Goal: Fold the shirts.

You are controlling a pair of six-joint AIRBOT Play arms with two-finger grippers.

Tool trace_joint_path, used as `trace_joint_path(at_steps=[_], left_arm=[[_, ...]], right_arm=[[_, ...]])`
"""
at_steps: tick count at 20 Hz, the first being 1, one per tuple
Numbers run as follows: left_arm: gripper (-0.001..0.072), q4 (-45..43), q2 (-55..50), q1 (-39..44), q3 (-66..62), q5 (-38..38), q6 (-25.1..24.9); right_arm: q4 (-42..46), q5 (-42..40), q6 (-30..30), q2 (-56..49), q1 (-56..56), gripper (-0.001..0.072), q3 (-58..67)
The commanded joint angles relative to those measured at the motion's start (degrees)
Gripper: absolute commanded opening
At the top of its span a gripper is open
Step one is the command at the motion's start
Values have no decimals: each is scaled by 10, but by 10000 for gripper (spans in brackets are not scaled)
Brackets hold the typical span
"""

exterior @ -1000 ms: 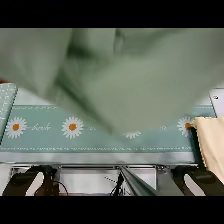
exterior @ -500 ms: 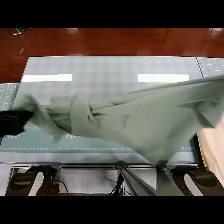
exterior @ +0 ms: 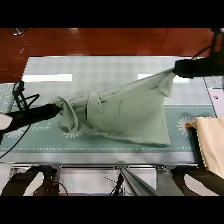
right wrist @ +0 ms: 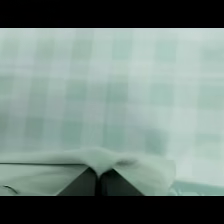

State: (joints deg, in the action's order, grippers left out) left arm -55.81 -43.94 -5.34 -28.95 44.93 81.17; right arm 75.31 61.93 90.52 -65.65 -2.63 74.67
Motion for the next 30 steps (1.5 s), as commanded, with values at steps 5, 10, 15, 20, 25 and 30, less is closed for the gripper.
trace_joint_path(at_steps=[5,10,15,20,25,30], left_arm=[[148,23,-290,0,-154,4,-25],[706,-47,-324,-28,-296,166,-44],[705,-37,-273,-92,-320,278,-65],[705,121,-286,-27,-144,258,-211],[705,158,-344,63,-137,226,-237],[330,157,-412,111,-179,211,-224]], right_arm=[[-90,-29,27,-282,1,21,189],[-116,44,17,-297,39,620,214],[47,221,-24,-190,165,619,146],[-75,125,-68,-31,291,619,-145],[-105,124,-97,28,297,619,-255],[-109,131,-96,28,297,619,-318]])
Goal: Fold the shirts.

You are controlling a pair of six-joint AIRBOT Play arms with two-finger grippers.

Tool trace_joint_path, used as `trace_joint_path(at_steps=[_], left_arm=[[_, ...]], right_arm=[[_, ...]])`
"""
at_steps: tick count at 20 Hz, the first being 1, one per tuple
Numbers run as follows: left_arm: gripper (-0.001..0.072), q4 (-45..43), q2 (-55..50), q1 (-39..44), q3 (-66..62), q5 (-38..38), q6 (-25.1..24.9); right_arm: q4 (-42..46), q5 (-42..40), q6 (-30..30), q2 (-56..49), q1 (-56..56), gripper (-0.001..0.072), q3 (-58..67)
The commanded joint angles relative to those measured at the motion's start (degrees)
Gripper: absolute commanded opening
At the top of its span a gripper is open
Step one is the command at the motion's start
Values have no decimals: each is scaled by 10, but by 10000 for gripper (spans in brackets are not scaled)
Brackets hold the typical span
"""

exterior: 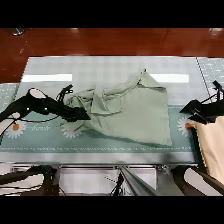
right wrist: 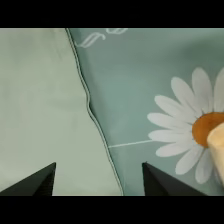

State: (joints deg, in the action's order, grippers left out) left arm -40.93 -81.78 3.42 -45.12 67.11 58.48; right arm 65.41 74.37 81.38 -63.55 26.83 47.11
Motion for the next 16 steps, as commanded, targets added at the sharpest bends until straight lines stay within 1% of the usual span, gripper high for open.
trace_joint_path(at_steps=[1,2,4,6,10,13,16], left_arm=[[36,9,-39,22,-25,-9,3],[24,8,-40,21,-33,-9,7],[24,9,-40,18,-52,-3,8],[24,9,-40,18,-67,0,8],[24,9,-40,18,-74,0,8],[24,9,-40,19,-74,5,8],[24,9,-40,19,-74,10,8]], right_arm=[[-11,10,-6,7,3,619,-57],[-10,16,-10,7,3,619,-71],[-11,26,-21,7,3,619,-94],[-11,17,-22,6,-6,619,-108],[-4,22,-21,-24,-66,619,-111],[-5,10,-21,-52,-101,619,-110],[-27,-8,-22,-75,-117,619,-110]])
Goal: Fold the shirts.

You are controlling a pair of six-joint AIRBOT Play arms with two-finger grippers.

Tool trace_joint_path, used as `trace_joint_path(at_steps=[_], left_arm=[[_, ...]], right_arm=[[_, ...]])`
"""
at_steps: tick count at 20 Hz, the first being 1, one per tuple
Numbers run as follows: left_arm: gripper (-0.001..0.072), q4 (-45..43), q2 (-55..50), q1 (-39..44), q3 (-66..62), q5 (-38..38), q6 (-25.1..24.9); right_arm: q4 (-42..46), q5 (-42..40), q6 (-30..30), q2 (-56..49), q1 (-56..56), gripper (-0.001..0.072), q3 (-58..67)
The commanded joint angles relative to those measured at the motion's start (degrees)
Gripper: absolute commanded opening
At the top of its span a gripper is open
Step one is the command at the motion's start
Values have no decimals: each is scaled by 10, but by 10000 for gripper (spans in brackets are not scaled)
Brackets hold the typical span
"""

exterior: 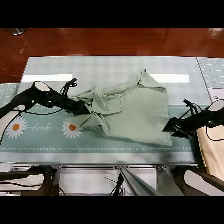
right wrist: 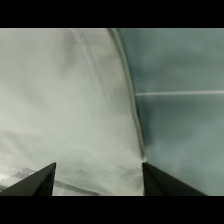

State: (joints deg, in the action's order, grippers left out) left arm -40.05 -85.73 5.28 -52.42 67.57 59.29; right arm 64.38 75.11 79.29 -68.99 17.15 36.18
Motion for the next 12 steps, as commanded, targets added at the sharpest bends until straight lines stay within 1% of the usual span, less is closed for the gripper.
trace_joint_path(at_steps=[1,4,7,8,9,10,11,12], left_arm=[[24,0,0,0,-1,6,0],[25,0,0,1,-1,5,0],[25,1,0,1,-1,6,1],[24,1,0,1,-1,6,9],[24,1,0,1,-1,6,18],[25,3,0,1,-1,8,21],[24,7,2,1,-2,12,21],[24,15,7,-2,-3,17,21]], right_arm=[[-33,-25,-2,-26,-23,619,-1],[-101,-69,-27,-30,-48,619,-1],[-109,-113,-17,-33,-102,617,-1],[-116,-123,-16,-36,-120,530,-1],[-122,-132,-16,-38,-136,312,-1],[-128,-139,-24,-38,-148,77,0],[-129,-138,-31,-38,-155,21,7],[-129,-124,-31,-38,-156,20,23]])
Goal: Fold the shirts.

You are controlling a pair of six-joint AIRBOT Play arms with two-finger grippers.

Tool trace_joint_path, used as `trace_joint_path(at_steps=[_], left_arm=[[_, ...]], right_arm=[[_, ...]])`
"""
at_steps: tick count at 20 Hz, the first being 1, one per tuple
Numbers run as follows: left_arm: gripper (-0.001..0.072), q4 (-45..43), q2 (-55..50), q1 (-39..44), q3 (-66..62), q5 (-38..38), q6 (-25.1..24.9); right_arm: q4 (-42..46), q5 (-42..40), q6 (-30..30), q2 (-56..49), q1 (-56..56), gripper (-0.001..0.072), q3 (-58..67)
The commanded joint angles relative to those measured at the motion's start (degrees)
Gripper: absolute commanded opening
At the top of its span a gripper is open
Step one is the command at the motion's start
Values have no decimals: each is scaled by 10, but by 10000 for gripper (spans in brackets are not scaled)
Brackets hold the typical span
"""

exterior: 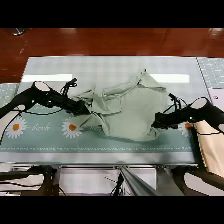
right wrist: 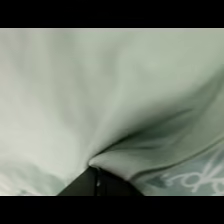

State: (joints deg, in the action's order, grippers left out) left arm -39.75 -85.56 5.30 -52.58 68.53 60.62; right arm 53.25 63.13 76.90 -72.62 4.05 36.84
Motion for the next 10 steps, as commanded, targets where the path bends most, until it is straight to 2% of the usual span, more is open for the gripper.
trace_joint_path(at_steps=[1,4,7,10], left_arm=[[24,20,12,-9,-10,19,7],[24,82,59,-51,-78,44,7],[24,210,131,-109,-203,17,8],[23,209,191,-176,-347,-24,109]], right_arm=[[-15,19,-8,-1,-23,20,44],[15,86,11,12,-23,20,199],[51,114,55,18,-23,19,442],[97,133,82,19,-23,19,705]])
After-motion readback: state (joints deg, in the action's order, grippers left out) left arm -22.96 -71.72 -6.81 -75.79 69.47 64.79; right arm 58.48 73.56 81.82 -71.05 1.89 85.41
